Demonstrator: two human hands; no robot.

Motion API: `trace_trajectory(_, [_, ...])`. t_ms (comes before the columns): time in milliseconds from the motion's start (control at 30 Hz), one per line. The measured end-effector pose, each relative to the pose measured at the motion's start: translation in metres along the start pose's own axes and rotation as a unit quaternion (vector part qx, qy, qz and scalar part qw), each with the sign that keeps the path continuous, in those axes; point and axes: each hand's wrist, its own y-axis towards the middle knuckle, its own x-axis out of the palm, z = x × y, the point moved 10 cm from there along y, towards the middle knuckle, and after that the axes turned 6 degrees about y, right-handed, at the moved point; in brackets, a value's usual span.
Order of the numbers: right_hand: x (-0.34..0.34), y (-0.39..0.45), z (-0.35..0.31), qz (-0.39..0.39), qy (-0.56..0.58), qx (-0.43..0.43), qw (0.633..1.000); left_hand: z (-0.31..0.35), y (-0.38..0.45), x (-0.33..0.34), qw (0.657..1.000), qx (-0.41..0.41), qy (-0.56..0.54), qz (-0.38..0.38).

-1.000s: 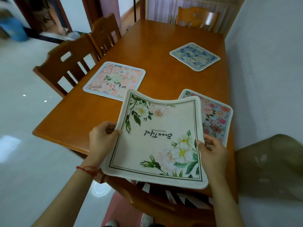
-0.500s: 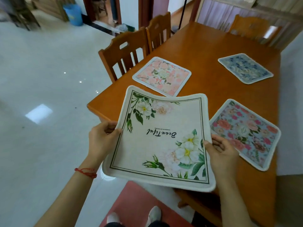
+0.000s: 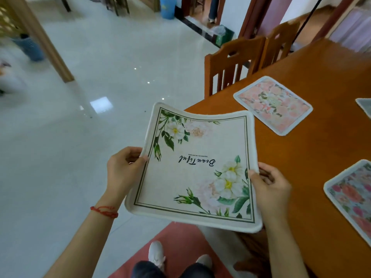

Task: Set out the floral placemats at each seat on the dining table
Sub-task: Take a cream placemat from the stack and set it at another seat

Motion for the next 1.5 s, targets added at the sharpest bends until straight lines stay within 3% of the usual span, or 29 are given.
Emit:
trace_trajectory(533, [0.24,-0.027,-0.003,-0.208,-0.055,-0.017,0.976,-0.139,0.029,-0.164,0.978,-0.14,-0.042,0.152])
trace_trajectory(933, [0.419,0.024,-0.036,-0.339,-0.053,-0.049,0.938,-0.167,0.105,-0.214,0.94,-0.199,-0.065,0.27])
trace_trajectory(1233, [0.513,0.086,-0.063,-0.357,-0.03,-0.048,0.932,-0.153,0.199,-0.224,0.927,-0.214,-0.069,0.301])
trace_trajectory(1500, [0.585,0.141,-0.063,-0.324,-0.031,-0.032,0.945,-0.153,0.308,-0.229,0.934,-0.202,-0.068,0.287])
